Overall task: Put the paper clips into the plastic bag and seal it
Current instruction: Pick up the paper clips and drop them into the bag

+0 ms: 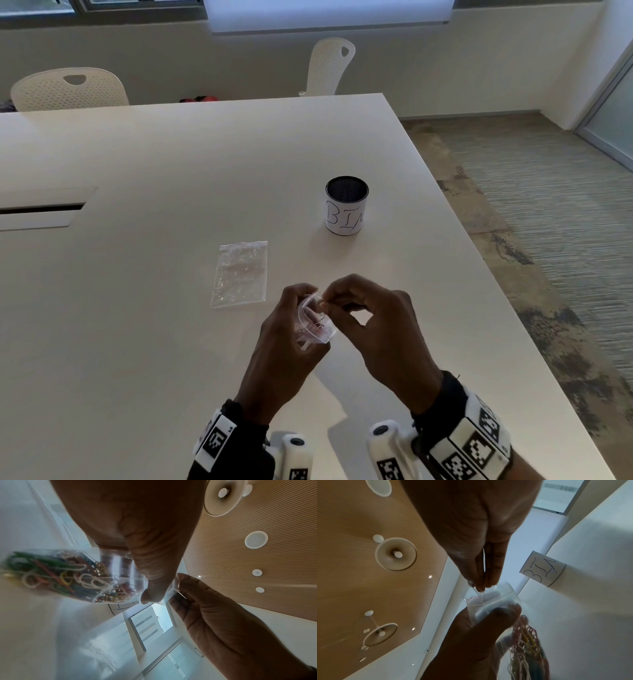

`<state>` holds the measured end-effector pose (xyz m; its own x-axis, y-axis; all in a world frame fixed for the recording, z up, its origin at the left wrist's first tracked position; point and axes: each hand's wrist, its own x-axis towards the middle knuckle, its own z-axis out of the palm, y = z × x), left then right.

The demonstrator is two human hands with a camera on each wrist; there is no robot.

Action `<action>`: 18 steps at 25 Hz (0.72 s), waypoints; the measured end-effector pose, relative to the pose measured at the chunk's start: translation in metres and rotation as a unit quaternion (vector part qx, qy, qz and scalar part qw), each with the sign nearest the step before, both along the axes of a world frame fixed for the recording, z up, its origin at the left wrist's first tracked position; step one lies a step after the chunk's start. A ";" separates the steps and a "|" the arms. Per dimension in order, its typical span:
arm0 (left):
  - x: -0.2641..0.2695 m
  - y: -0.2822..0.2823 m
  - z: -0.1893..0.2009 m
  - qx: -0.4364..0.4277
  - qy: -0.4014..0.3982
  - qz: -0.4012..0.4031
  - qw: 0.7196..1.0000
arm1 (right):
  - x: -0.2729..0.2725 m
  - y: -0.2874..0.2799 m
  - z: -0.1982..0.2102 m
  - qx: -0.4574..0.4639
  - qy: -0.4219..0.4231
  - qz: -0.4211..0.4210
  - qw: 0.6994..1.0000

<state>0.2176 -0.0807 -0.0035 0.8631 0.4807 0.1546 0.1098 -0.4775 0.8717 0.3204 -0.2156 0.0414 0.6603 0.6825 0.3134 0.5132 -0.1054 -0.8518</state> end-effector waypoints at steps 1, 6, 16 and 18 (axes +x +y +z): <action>-0.001 0.000 0.001 -0.005 -0.002 0.002 1.000 | 0.000 0.001 0.001 -0.013 -0.018 0.016 1.000; -0.001 0.003 -0.001 -0.026 -0.040 0.006 0.999 | -0.004 -0.006 0.011 -0.119 -0.080 0.047 0.989; -0.003 0.004 0.003 -0.061 -0.061 0.012 0.996 | -0.005 0.001 0.011 -0.200 -0.132 0.040 0.970; -0.009 0.008 0.007 -0.057 -0.039 -0.015 0.998 | 0.000 0.003 0.010 -0.195 -0.140 0.042 0.970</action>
